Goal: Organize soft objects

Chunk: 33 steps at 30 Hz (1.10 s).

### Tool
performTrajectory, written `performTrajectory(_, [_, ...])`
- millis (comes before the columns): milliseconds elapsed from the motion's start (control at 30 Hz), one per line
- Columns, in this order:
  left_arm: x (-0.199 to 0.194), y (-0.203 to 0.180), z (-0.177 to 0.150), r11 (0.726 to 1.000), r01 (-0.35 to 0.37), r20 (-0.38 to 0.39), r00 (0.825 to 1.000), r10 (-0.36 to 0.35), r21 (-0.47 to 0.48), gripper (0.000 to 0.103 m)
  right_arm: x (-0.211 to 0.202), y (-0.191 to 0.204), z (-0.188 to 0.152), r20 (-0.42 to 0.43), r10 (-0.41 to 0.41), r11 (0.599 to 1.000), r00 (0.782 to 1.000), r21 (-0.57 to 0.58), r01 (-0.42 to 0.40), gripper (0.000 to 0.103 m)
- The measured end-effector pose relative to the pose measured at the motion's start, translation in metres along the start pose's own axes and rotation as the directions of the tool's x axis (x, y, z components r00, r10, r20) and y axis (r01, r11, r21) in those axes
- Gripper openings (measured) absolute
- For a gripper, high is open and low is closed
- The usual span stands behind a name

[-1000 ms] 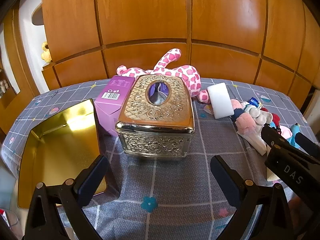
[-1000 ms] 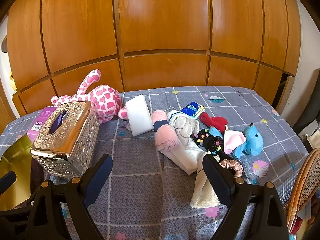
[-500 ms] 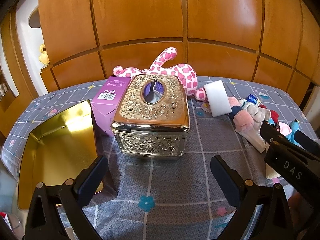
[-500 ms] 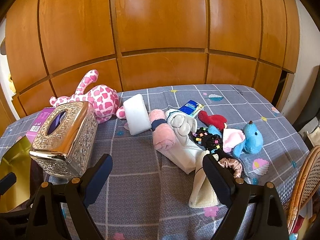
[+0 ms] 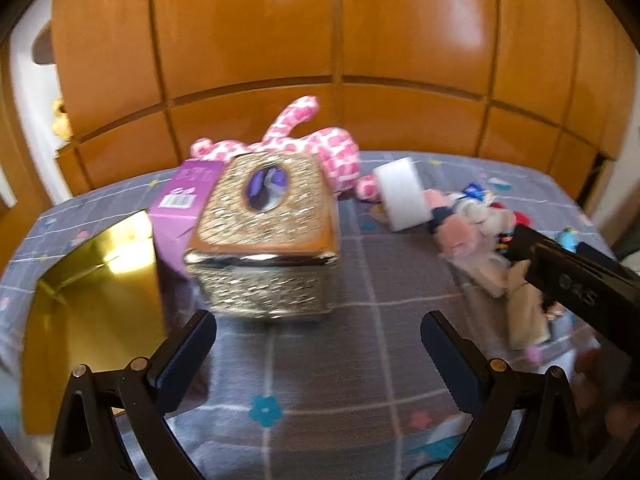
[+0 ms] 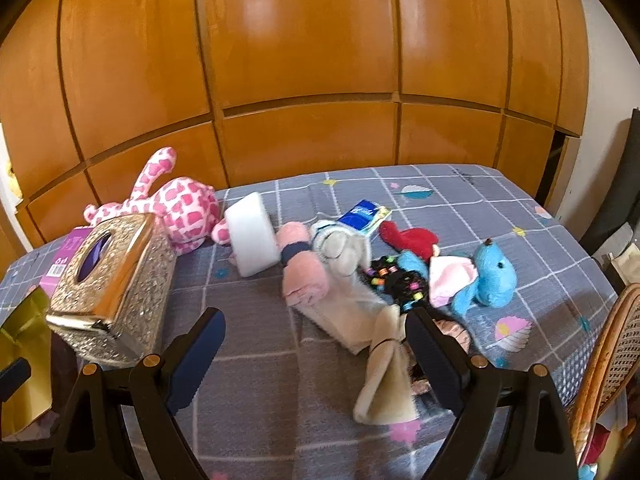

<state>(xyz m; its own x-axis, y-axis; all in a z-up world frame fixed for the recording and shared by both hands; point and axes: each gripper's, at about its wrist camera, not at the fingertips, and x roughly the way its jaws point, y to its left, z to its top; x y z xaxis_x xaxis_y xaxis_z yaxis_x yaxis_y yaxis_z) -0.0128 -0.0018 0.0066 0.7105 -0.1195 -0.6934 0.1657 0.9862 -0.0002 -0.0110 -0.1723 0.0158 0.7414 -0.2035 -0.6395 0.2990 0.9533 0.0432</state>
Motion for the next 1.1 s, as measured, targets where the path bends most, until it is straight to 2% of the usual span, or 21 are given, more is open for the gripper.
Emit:
performTrajectory(100, [-0.004, -0.007, 0.007, 0.998, 0.065, 0.01, 0.998, -0.065, 0.025, 0.103, 0.004, -0.015, 0.01, 0.011, -0.028, 1.0, 1.0, 0.007, 0.028, 0.093])
performTrajectory(300, [0.001, -0.031, 0.033, 0.98, 0.184, -0.023, 0.983, -0.183, 0.069, 0.103, 0.027, -0.057, 0.042, 0.021, -0.089, 0.996, 0.996, 0.014, 0.088, 0.093])
performTrajectory(467, [0.025, -0.051, 0.068, 0.97, 0.242, -0.073, 0.968, -0.24, 0.011, 0.103, 0.054, -0.092, 0.064, 0.038, -0.119, 0.993, 0.992, -0.005, 0.119, 0.093])
performTrajectory(567, [0.05, -0.065, 0.087, 0.979, 0.204, -0.099, 0.974, -0.203, 0.004, 0.102, 0.068, -0.113, 0.065, 0.033, -0.129, 0.991, 0.991, 0.03, 0.128, 0.093])
performTrajectory(700, [0.095, -0.085, 0.11, 0.987, 0.159, -0.138, 0.977, -0.16, -0.021, 0.101, 0.072, -0.131, 0.065, 0.011, -0.076, 0.987, 0.997, 0.143, 0.073, 0.093])
performTrajectory(900, [0.16, -0.101, 0.123, 0.997, 0.08, -0.184, 0.98, -0.081, -0.014, 0.096, 0.074, -0.149, 0.063, -0.015, -0.006, 0.967, 1.0, 0.254, 0.009, 0.093])
performTrajectory(1100, [0.199, -0.107, 0.131, 0.999, 0.033, -0.184, 0.982, -0.031, 0.006, 0.096, 0.077, -0.152, 0.063, -0.031, 0.048, 0.955, 0.998, 0.294, -0.036, 0.093])
